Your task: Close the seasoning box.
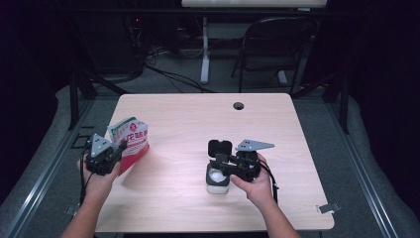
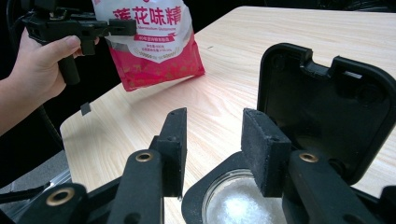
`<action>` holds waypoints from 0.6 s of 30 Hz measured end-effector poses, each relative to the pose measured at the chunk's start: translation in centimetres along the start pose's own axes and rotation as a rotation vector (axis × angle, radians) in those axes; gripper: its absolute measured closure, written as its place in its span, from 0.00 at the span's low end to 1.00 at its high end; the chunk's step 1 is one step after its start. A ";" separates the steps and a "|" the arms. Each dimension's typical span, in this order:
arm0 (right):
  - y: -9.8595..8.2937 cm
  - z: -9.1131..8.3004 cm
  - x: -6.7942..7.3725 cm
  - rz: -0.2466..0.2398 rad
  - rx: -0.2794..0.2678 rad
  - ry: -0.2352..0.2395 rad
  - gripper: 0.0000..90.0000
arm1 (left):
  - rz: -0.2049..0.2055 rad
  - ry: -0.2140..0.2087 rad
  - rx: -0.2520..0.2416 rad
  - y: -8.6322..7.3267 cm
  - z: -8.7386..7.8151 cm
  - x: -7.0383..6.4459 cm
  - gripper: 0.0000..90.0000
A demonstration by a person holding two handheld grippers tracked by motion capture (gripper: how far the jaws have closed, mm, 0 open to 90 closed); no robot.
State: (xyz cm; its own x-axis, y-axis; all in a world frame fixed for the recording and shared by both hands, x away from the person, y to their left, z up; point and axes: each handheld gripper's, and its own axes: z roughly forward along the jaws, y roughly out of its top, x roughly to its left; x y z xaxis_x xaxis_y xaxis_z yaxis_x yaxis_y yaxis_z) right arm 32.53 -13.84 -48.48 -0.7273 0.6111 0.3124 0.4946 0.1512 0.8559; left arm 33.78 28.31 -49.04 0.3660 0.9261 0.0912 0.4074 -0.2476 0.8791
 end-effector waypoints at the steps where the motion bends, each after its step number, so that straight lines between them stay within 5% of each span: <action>1: 0.0 0.0 0.0 0.000 0.000 0.000 0.68 | 0.000 0.000 0.000 0.0 0.0 0.0 1.00; 9: 0.0 -0.2 0.0 0.000 0.005 -0.004 0.67 | -0.014 0.048 -0.002 -0.3 -0.4 1.0 1.00; 18: -0.1 -0.2 0.0 0.016 -0.006 -0.002 0.67 | 0.035 0.114 0.029 -0.5 -0.1 1.0 1.00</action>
State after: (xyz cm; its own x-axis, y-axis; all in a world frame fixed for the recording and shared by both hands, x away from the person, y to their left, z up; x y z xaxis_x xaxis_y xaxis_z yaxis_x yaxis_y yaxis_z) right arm 32.38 -14.07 -48.49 -0.7183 0.6152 0.3250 0.5034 0.1370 0.8531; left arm 33.87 29.37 -49.35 0.2837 0.9426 0.1762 0.4206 -0.2874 0.8605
